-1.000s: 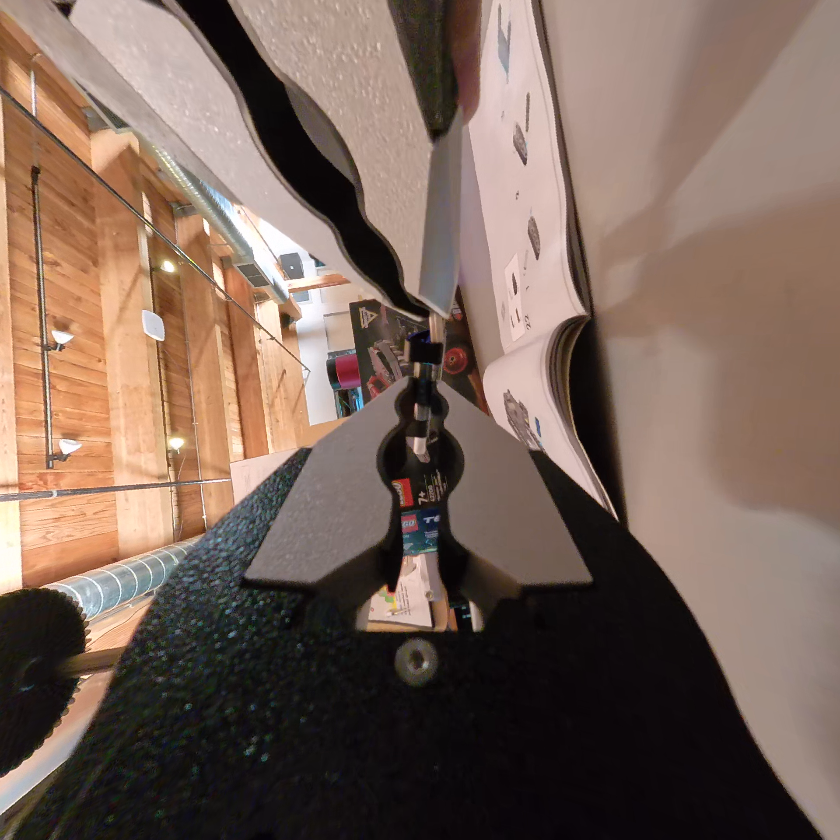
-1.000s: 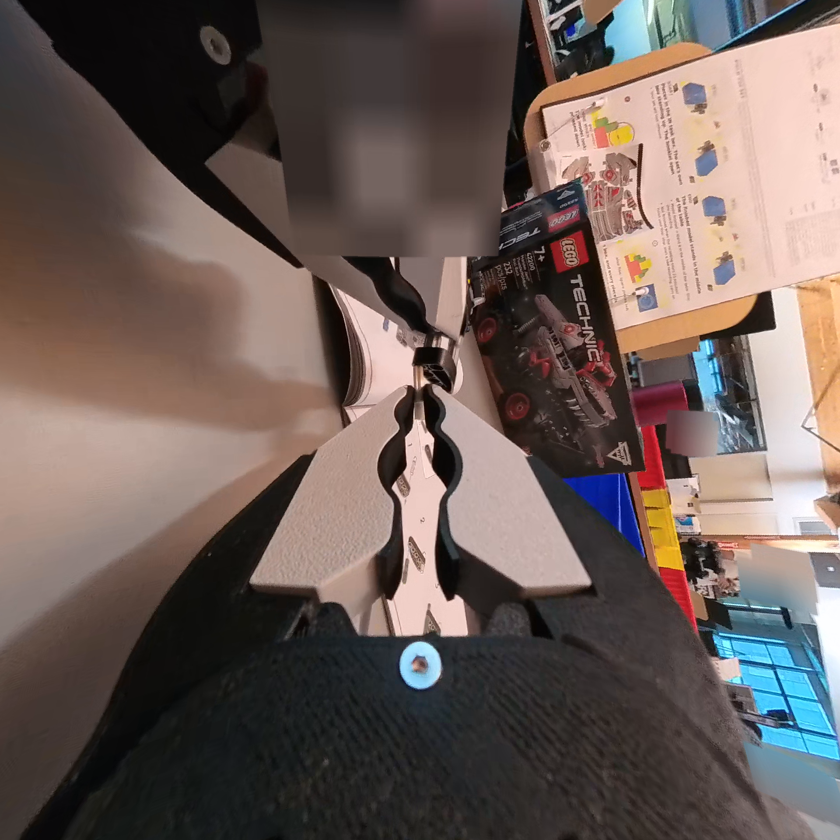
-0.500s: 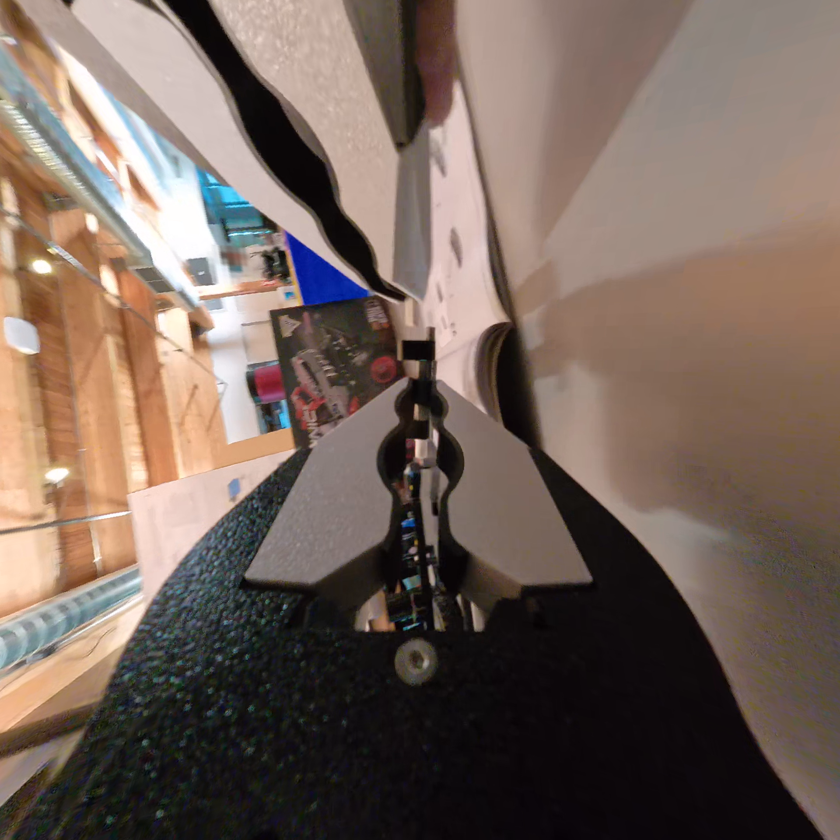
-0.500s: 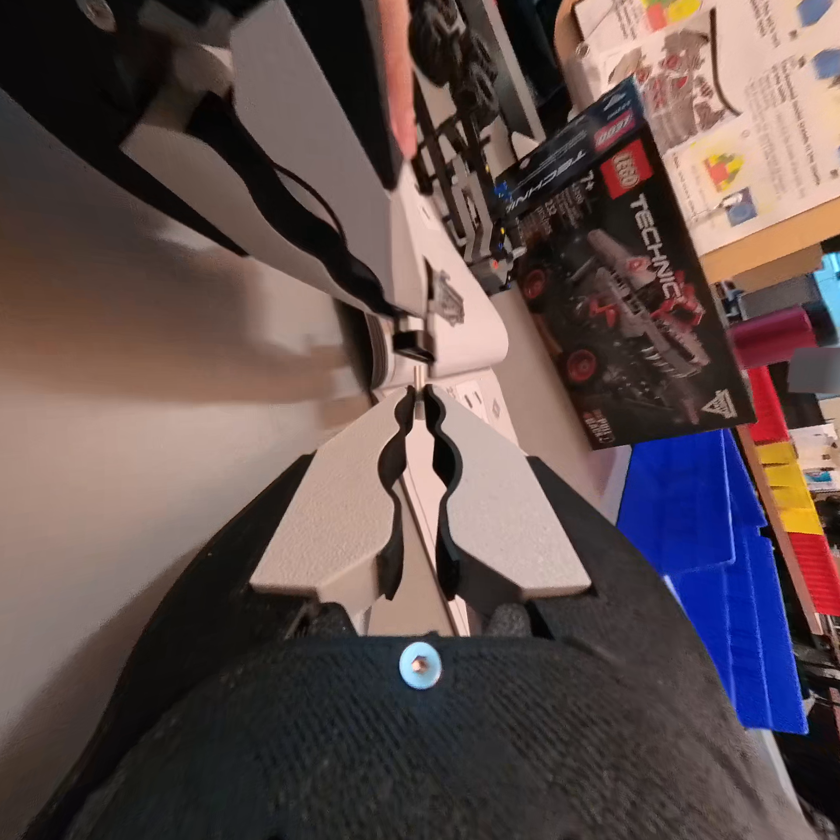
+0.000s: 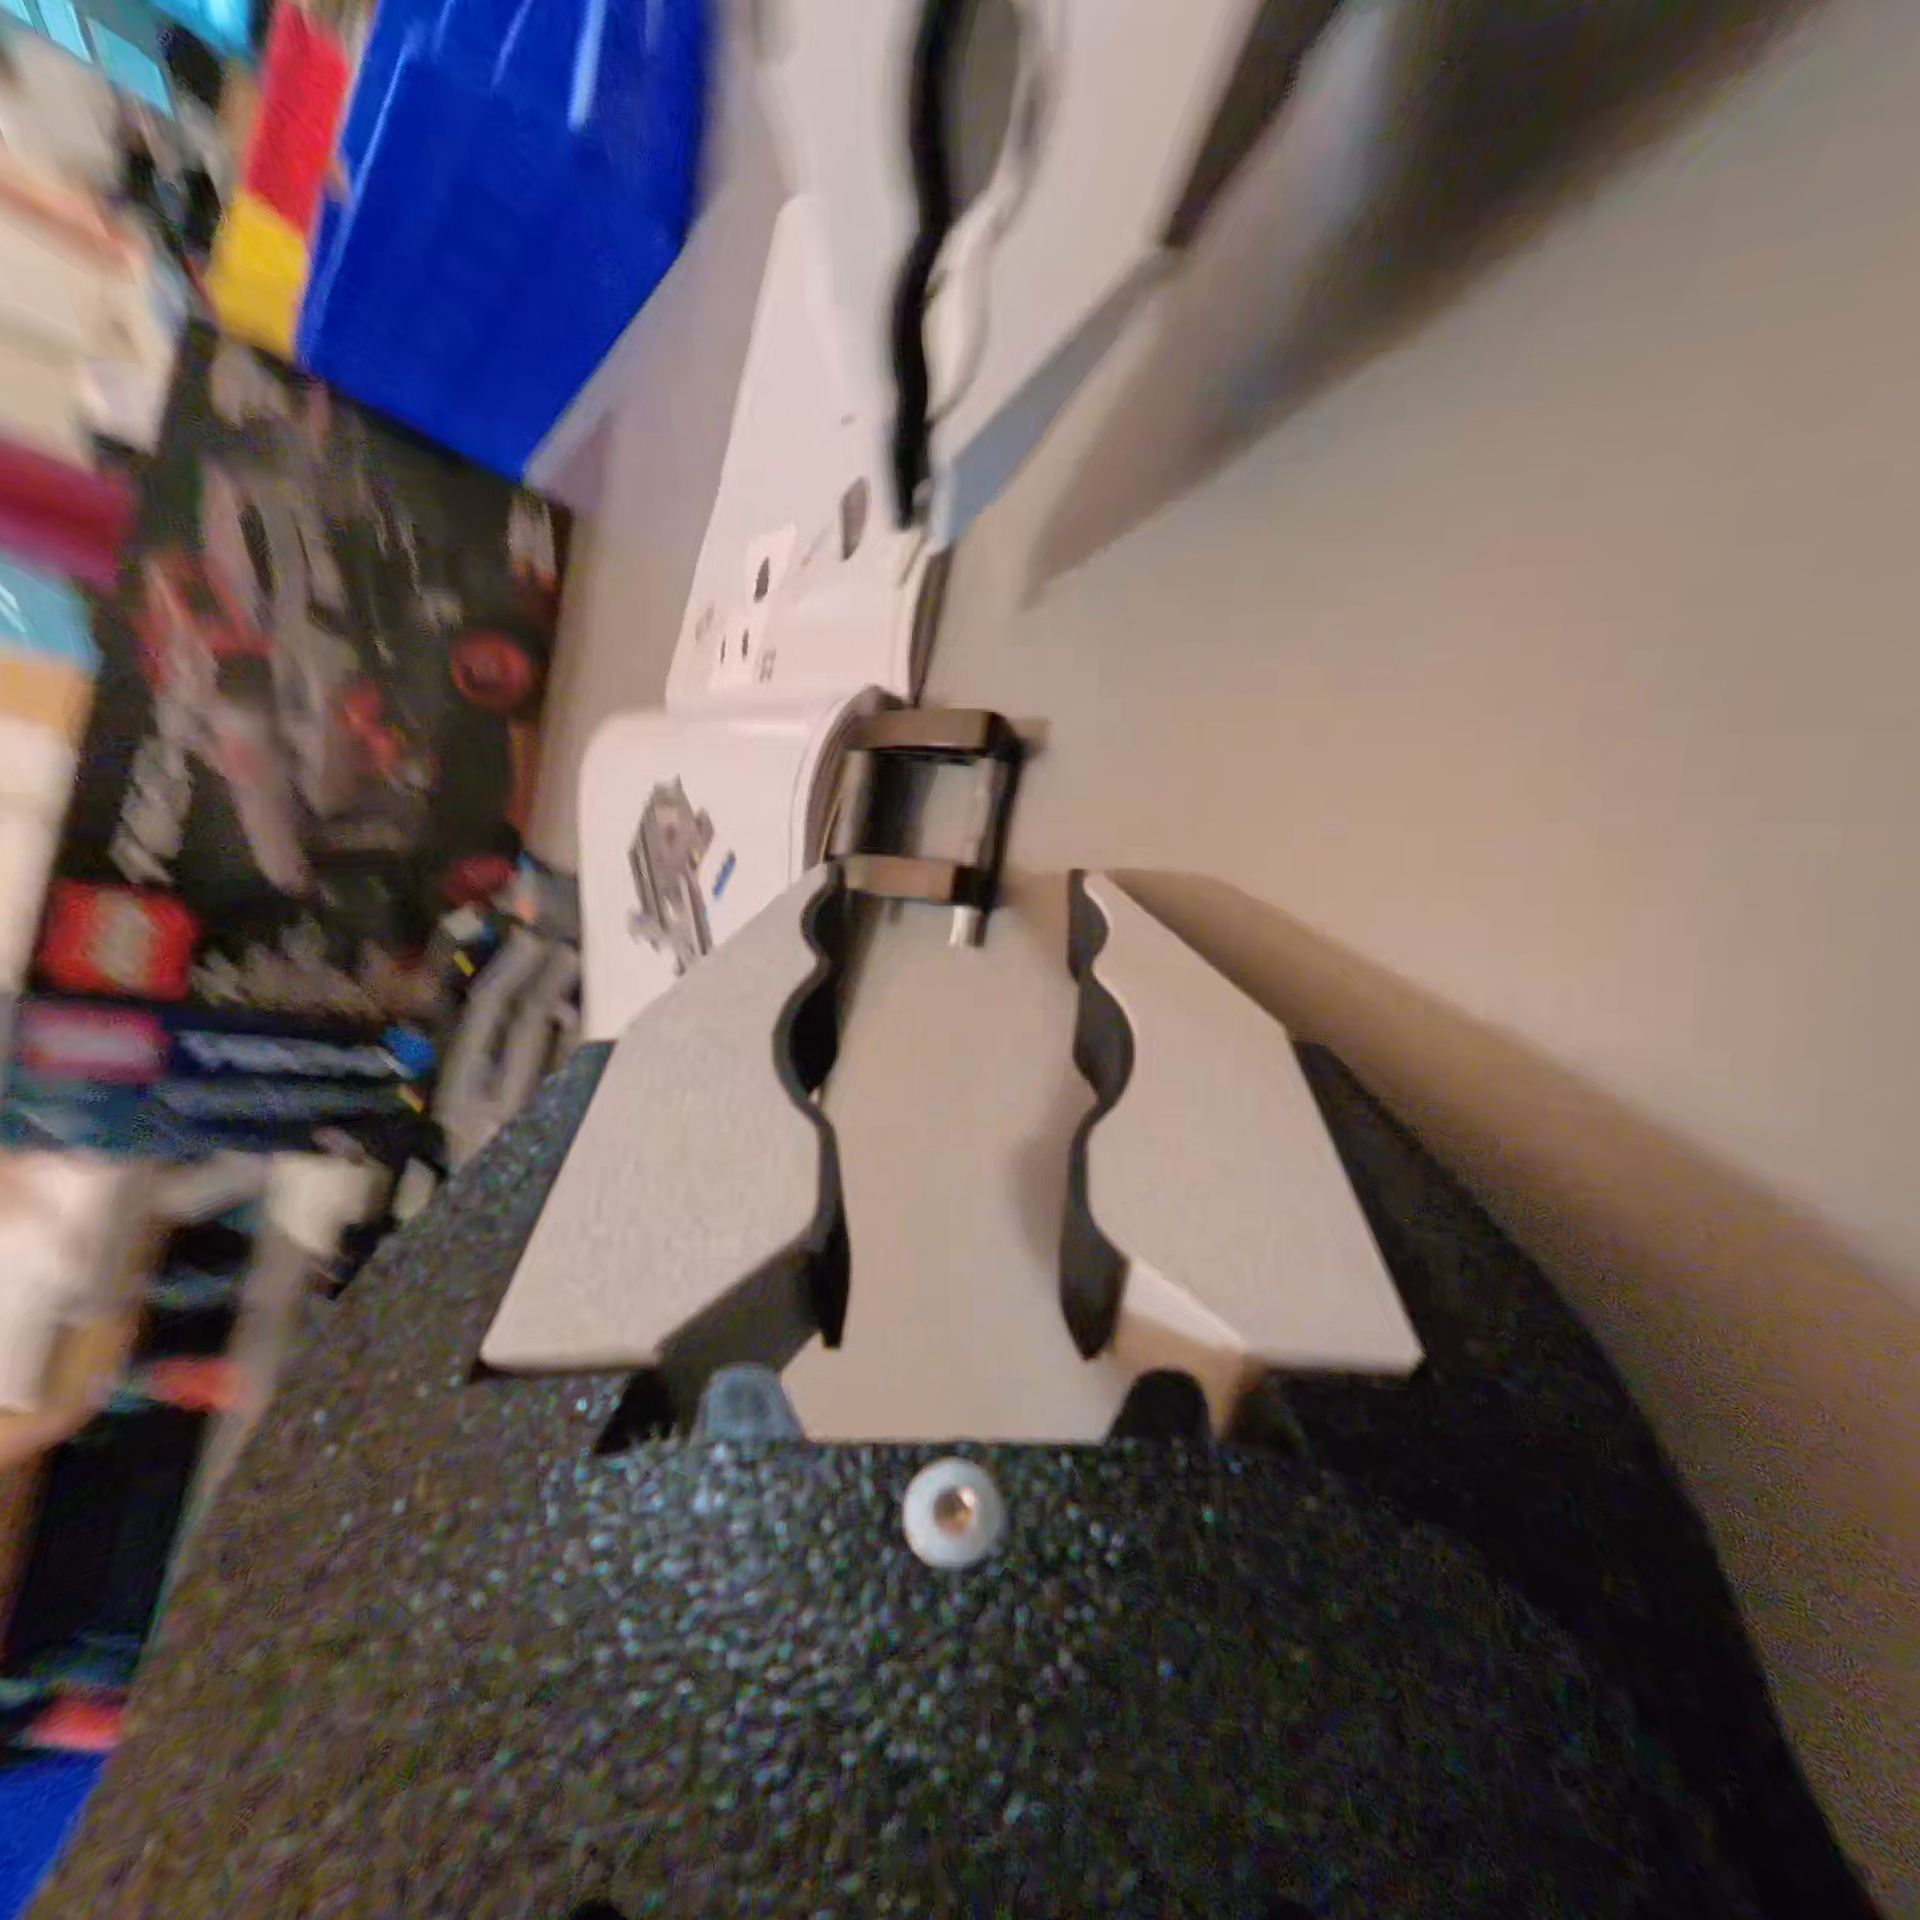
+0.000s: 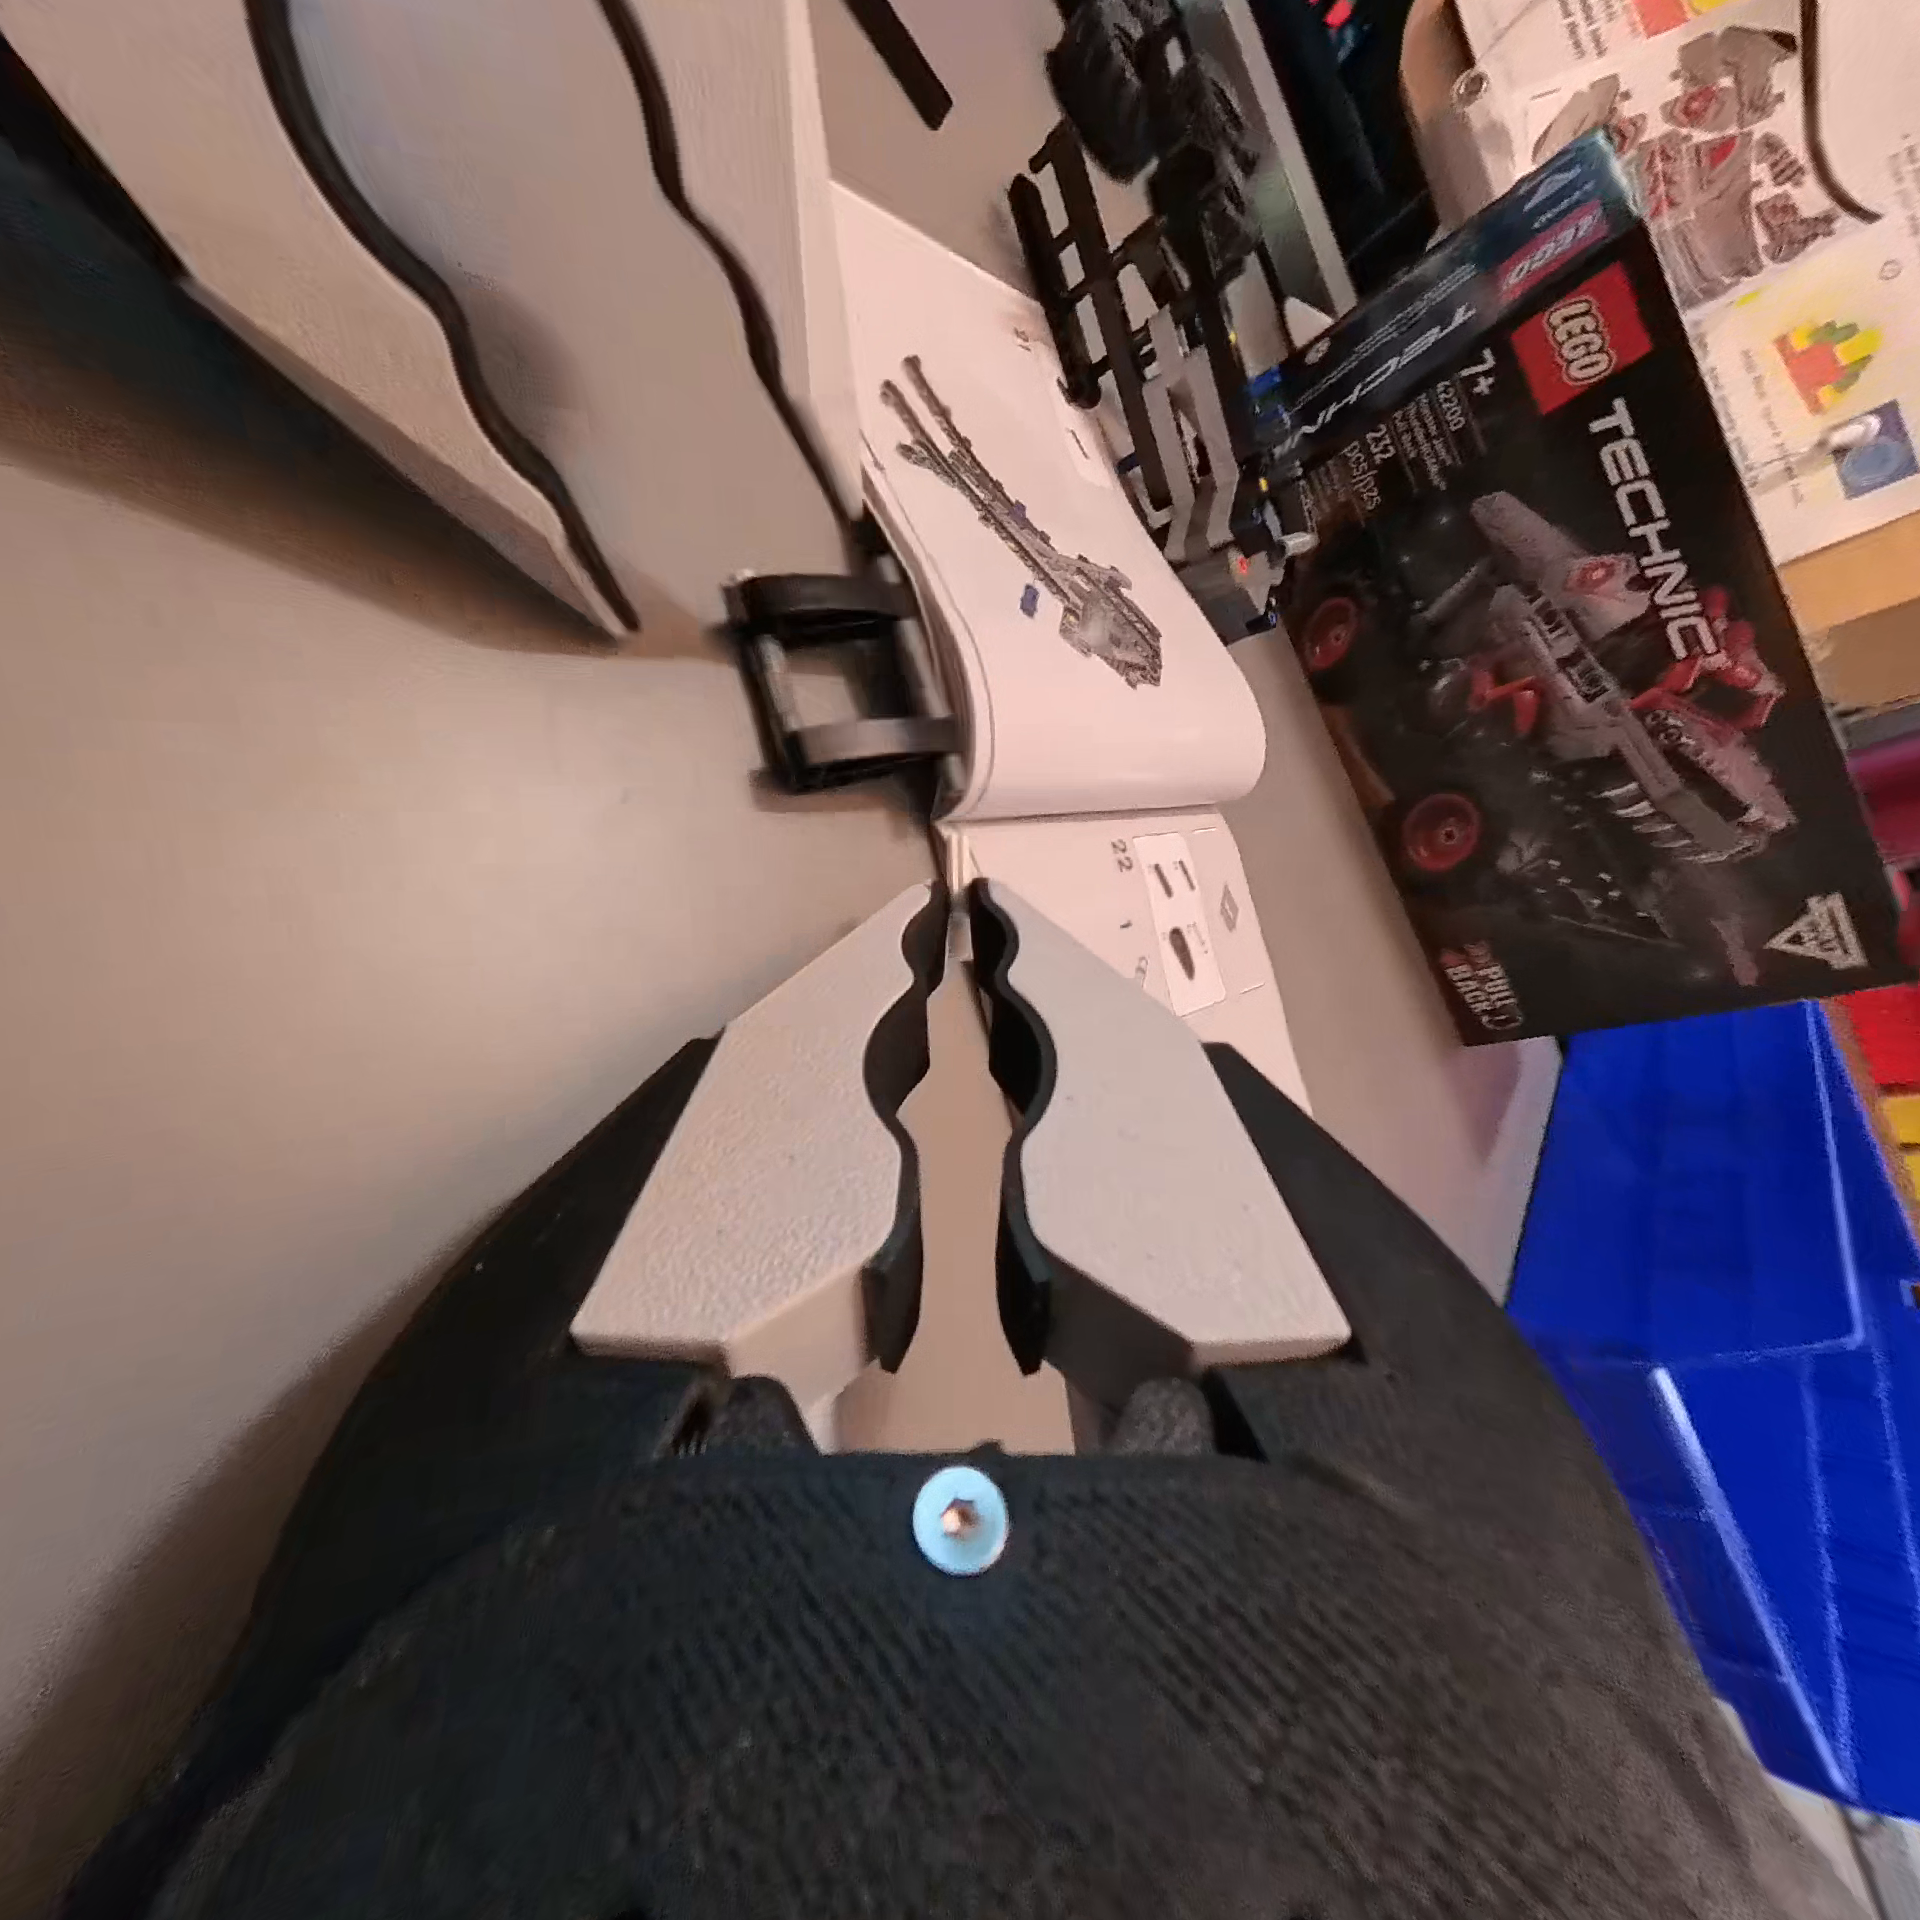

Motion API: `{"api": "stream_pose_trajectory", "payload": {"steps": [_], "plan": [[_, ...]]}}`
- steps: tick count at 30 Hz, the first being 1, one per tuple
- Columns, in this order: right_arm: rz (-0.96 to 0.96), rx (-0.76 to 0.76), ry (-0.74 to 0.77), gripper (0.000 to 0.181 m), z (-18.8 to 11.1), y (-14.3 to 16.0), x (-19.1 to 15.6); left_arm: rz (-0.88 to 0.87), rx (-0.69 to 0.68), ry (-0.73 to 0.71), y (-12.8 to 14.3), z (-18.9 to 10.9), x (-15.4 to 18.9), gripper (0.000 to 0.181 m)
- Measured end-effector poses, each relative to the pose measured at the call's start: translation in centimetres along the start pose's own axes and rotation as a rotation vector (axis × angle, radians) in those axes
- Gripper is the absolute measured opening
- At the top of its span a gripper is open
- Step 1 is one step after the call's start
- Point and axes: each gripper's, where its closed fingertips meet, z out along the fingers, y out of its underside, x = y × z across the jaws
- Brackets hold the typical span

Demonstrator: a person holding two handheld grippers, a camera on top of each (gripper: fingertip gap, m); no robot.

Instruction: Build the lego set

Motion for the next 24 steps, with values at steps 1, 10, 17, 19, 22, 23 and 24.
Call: {"api": "stream_pose_trajectory", "payload": {"steps": [1,10,17,19,22,23,24], "plan": [[0.016,0.015,-0.007,0.001,-0.3,0.1,0.2,-0.165,-0.016,0.009,0.1,-0.3,-0.5,0.046],[0.075,0.050,0.004,0.002,-2.2,0.7,1.8,-1.074,-0.191,0.218,0.2,1.7,-0.1,0.082],[0.145,0.085,-0.010,0.001,-2.5,1.2,2.1,-1.057,-0.281,0.016,0.6,3.1,-0.1,0.081],[0.144,0.106,-0.008,0.001,-2.9,0.9,2.3,-1.025,-0.289,-0.053,1.0,3.1,-0.1,0.068],[0.148,0.120,-0.014,0.002,-3.2,0.6,2.4,-1.027,-0.255,-0.046,0.4,2.6,0.3,0.043],[0.146,0.123,-0.015,0.002,-3.3,0.6,2.4,-1.028,-0.248,-0.041,0.3,2.3,0.5,0.043],[0.147,0.123,-0.021,0.002,-3.3,0.6,2.4,-1.029,-0.241,-0.026,0.2,2.1,0.7,0.043]]}}
